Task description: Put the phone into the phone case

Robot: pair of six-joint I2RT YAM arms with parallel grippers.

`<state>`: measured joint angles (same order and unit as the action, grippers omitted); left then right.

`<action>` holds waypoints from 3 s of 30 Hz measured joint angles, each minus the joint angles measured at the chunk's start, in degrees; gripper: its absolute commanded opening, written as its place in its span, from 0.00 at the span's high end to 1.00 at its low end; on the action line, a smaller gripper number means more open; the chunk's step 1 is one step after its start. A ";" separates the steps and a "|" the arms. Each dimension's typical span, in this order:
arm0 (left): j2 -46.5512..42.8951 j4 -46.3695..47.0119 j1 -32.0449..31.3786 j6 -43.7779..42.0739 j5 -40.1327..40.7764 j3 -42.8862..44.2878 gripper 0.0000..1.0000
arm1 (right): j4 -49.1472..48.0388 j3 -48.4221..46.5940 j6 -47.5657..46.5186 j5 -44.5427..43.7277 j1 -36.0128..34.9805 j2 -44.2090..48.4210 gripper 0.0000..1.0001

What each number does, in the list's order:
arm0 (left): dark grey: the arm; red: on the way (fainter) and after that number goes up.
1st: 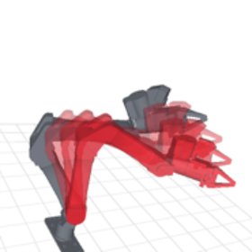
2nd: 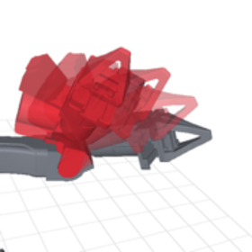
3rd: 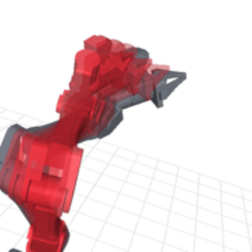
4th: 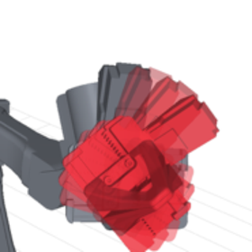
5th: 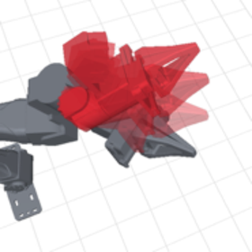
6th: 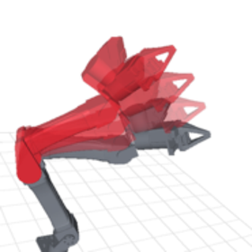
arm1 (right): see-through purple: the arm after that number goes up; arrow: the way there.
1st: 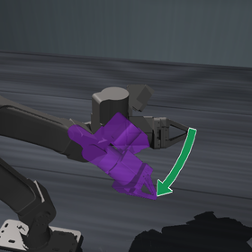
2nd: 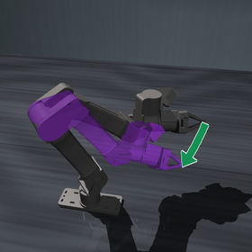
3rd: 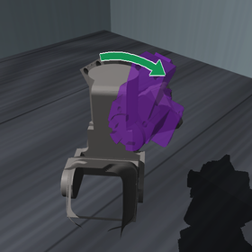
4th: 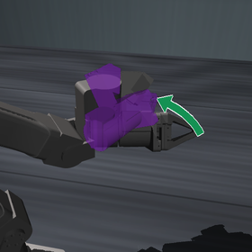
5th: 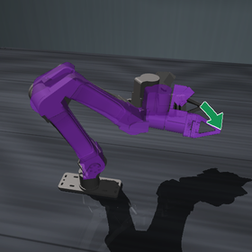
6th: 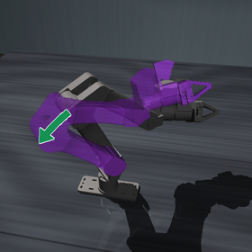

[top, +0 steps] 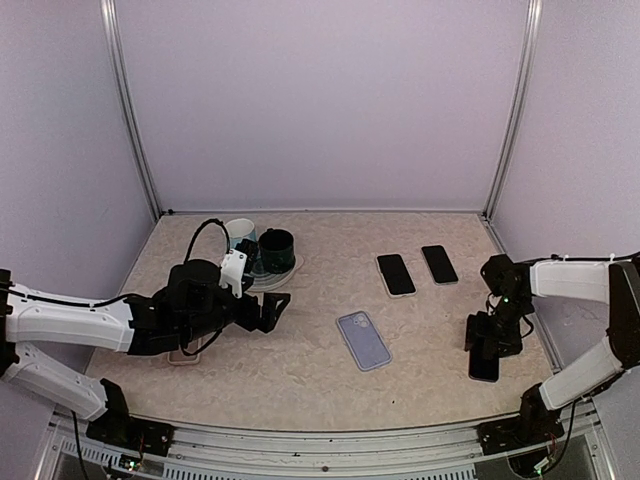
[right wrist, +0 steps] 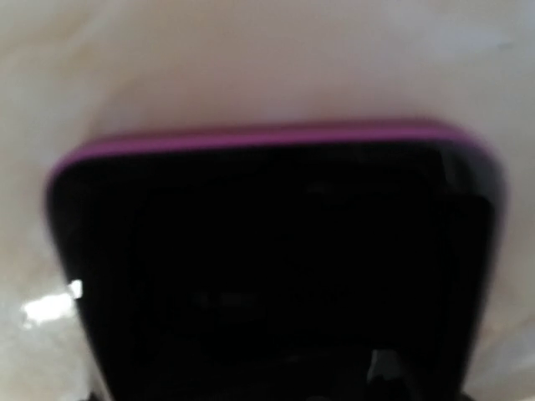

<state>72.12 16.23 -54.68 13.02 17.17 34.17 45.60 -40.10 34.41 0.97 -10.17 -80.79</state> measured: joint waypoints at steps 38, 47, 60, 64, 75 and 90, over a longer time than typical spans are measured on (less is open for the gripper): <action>5.88 -6.34 1.60 4.04 -0.44 1.42 0.20 | 0.57 -13.90 1.16 -2.56 -24.37 -5.79 0.53; 11.19 -17.16 8.66 11.02 -1.57 3.15 0.01 | -3.89 -25.38 1.22 -2.40 -33.35 -12.20 0.45; -3.34 -28.74 3.02 31.54 0.74 -5.16 0.21 | -5.70 -37.24 0.02 -2.25 -43.39 -25.38 0.38; -7.52 -32.28 2.80 36.89 1.60 -9.40 0.21 | -8.61 -46.03 -1.95 -1.33 -47.06 -32.50 0.38; -1.44 -26.03 4.31 35.58 0.07 -10.95 0.23 | -9.03 -56.98 -6.38 -0.31 -50.99 -42.10 0.35; 20.46 -20.33 -6.32 22.03 -14.78 12.83 0.20 | -5.64 -37.05 -0.39 -11.06 -46.23 -25.35 0.28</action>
<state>92.58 -4.10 -60.99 35.05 2.39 47.00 39.97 -77.14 34.02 -10.09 -56.40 -106.15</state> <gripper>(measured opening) 0.791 0.721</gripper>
